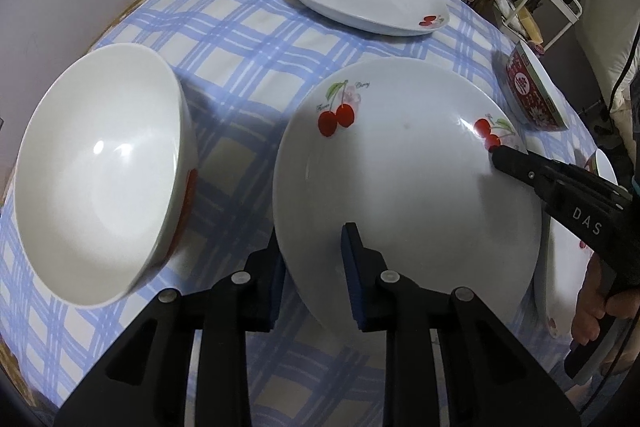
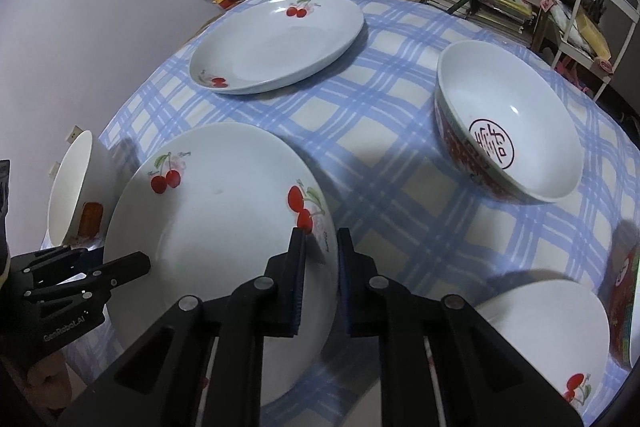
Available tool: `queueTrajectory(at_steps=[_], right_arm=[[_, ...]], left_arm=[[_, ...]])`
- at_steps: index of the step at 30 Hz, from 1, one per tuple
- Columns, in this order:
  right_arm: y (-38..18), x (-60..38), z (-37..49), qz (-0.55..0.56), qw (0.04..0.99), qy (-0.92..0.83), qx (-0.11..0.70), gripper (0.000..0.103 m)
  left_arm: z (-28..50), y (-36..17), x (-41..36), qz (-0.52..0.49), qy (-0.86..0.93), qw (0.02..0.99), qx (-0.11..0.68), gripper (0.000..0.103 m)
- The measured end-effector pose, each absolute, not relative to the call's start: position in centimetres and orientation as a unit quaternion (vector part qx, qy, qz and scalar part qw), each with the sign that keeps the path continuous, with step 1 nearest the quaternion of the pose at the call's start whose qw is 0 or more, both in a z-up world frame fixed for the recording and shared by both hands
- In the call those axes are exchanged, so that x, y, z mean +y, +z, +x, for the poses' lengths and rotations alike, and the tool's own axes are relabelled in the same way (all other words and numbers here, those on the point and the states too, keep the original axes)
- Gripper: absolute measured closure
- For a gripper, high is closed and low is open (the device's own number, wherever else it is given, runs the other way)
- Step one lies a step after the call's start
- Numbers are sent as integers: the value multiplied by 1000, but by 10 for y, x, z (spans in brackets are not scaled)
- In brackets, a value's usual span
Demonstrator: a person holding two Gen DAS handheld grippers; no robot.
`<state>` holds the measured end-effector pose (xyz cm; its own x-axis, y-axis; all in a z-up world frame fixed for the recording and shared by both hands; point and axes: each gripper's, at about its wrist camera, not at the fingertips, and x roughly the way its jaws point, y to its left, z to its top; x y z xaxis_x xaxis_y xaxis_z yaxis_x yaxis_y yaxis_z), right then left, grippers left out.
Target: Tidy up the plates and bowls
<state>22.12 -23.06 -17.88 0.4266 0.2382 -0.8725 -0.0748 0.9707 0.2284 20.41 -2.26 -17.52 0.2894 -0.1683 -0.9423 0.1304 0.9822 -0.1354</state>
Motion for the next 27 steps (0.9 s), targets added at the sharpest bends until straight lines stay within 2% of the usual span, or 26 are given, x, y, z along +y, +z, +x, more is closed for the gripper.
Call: queueTrajectory(at_steps=[20,27], right_arm=[[-176,-222,167,79,829,105,543,89],[-179,-218,155,70,825,98,552,89]], left_arm=[[161,-174,-11,-7,-104,781,615,78],[155,-188,-6,-16,-101,755,647,75]])
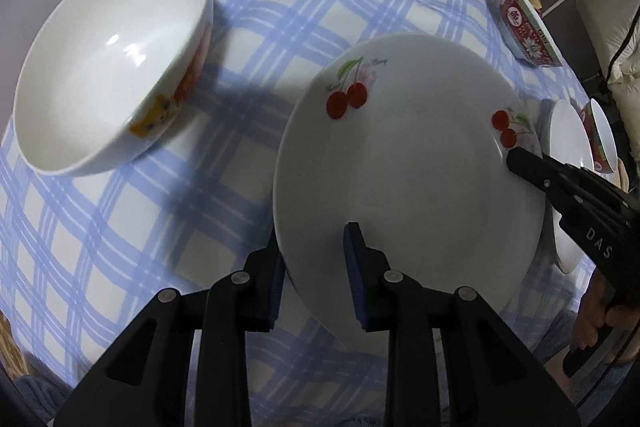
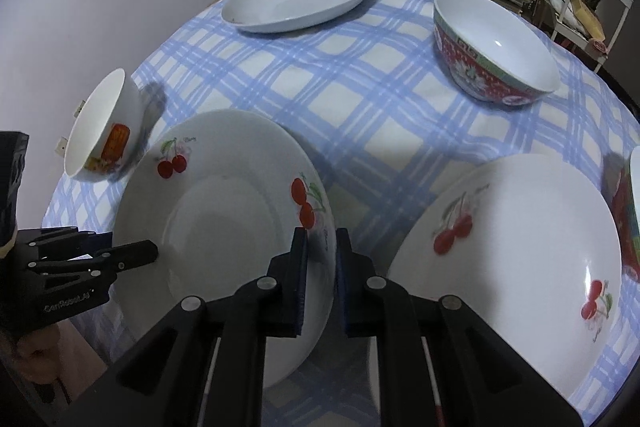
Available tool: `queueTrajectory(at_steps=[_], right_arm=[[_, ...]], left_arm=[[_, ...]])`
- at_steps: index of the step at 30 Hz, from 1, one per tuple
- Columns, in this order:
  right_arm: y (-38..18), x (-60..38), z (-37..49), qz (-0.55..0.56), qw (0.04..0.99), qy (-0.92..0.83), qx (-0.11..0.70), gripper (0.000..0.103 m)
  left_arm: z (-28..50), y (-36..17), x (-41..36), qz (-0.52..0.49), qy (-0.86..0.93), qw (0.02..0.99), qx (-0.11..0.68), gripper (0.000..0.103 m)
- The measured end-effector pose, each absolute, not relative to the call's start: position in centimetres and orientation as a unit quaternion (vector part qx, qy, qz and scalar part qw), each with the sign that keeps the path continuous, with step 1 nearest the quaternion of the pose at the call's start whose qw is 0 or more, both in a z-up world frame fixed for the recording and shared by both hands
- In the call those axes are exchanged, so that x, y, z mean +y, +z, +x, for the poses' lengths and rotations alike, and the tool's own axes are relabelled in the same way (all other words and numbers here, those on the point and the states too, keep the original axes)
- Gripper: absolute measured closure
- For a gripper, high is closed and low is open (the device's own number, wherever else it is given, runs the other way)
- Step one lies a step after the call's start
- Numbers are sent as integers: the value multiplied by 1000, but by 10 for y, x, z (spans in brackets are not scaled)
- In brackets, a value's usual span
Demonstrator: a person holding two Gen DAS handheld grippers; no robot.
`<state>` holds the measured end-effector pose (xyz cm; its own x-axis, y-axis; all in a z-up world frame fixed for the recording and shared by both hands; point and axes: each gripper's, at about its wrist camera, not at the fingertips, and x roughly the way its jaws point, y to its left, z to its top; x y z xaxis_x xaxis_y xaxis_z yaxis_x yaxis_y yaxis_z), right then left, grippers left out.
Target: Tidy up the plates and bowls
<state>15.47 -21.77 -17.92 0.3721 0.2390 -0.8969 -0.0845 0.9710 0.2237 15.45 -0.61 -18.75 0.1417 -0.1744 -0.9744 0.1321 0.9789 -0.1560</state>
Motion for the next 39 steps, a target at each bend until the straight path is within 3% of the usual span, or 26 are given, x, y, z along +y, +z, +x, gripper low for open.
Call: queueTrajectory(at_steps=[27,39], right_arm=[[-181,-209,139,61,837,52,542,87],[-147,-222,126,61,865,23,497,87]], left_arm=[[146,-187,-10,-28,-84,753,652,75],[125,-149,-15,26,-80,797,598,72]])
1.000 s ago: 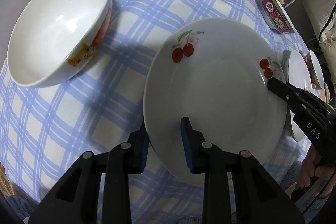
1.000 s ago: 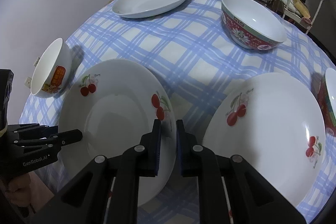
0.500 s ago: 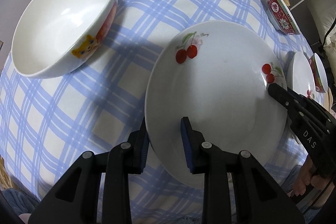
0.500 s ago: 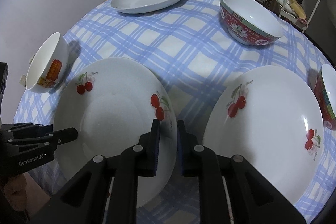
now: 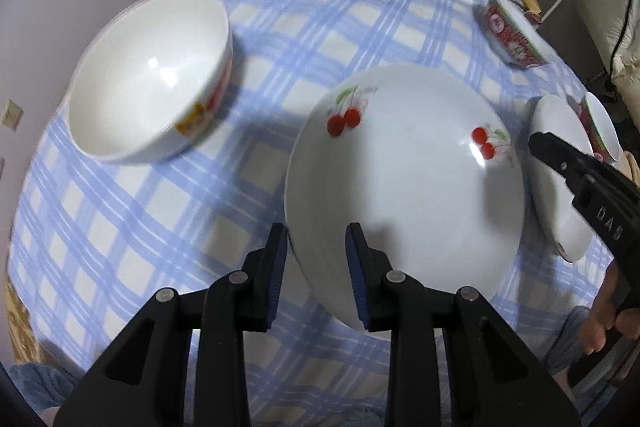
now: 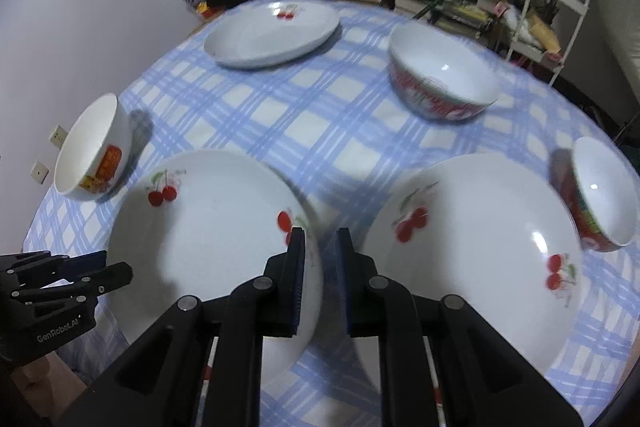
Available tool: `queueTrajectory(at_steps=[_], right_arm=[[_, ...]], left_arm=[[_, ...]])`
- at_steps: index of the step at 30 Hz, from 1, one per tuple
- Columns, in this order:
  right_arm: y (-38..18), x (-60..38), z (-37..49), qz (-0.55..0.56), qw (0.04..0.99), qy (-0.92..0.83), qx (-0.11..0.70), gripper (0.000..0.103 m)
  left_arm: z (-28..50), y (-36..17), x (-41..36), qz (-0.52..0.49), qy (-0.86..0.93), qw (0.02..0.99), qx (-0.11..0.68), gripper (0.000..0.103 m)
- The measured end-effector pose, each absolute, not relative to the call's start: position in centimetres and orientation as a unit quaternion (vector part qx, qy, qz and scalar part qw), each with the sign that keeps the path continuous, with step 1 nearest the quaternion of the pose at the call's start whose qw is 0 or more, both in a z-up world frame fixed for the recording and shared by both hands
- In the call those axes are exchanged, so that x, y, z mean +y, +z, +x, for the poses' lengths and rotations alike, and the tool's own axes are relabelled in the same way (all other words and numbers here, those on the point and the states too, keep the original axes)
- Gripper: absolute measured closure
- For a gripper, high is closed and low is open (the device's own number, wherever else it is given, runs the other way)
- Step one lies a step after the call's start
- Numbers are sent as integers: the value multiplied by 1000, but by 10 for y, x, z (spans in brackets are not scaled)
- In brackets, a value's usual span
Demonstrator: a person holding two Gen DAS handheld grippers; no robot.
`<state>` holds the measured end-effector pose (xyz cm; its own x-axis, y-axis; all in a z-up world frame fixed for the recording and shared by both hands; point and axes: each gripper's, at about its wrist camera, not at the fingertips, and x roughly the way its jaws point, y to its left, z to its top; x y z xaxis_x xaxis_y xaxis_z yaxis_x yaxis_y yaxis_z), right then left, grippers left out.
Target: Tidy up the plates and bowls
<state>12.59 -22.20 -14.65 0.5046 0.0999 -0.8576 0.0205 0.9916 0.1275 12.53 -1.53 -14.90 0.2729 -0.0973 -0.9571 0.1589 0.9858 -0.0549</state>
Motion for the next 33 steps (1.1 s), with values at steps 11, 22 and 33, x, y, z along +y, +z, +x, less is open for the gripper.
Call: queueTrajectory(at_steps=[11,22,33], right_arm=[[-101,-265,109,81,889,-25,450,29],[-83,-309,91,90,887,-61,449,0],[-97,-373,74,124,855,-93,495,0]], left_arm=[[126,-95,-51,89,-93,850,511,52],[132,-73,-101,109,-117,858,488,16],[153,-81,-161,129,-145,841,504,16]])
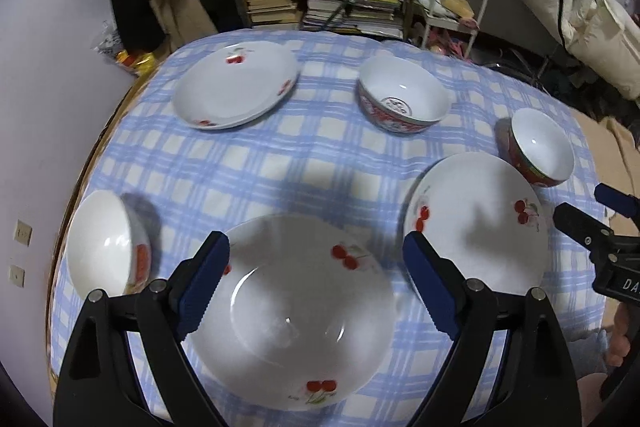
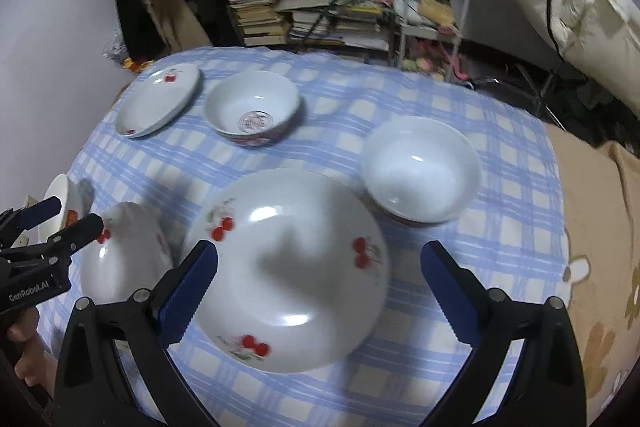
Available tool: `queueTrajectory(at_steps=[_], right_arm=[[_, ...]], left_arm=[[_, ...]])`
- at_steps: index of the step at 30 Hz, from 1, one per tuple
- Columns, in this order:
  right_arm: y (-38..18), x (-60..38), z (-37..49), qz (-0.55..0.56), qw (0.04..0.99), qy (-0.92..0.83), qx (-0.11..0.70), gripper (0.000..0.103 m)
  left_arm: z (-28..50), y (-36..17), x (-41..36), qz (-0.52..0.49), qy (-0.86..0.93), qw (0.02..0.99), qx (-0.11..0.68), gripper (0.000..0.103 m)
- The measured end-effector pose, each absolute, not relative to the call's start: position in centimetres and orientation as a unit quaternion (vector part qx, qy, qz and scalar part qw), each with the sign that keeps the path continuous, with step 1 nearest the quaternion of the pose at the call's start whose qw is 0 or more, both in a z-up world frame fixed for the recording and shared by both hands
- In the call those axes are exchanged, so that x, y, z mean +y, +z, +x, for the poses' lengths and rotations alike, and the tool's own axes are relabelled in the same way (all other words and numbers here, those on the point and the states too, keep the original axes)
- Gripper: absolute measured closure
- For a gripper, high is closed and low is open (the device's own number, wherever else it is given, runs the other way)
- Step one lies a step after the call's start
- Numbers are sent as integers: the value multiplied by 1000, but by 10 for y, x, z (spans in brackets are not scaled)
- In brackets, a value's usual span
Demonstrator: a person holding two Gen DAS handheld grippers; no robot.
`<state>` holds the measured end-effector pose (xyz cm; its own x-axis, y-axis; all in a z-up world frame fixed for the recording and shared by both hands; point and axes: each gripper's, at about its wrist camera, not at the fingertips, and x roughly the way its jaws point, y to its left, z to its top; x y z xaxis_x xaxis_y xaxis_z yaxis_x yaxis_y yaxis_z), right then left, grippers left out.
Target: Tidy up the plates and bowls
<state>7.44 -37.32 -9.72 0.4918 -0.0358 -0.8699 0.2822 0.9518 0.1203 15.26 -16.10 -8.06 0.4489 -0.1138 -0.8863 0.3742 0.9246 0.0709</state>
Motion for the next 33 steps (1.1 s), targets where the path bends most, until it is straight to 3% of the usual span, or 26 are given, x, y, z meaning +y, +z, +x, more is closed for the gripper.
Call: queueTrajectory(at_steps=[12,28,30,32,33], right_arm=[[-133,-405,71,124,829,-100,536,0],[-194,-420,81,202,774,-76,595,0],[-197,-420,81,208,771,-72,597,0],[-198,-418,81,204,771,-72,599,0],[-198,-417,82,202,771,-72,600,0]], left_arm=[[165,-123,-219,204,-189,804,525,16],[181,-174,-240,188,-185,771,580,16],[182,-176,-241,184,-183,770,582,19],[182,-182,-244,195,-181,768,583,32],[183,-185,-246,194,-188,764,586,33]])
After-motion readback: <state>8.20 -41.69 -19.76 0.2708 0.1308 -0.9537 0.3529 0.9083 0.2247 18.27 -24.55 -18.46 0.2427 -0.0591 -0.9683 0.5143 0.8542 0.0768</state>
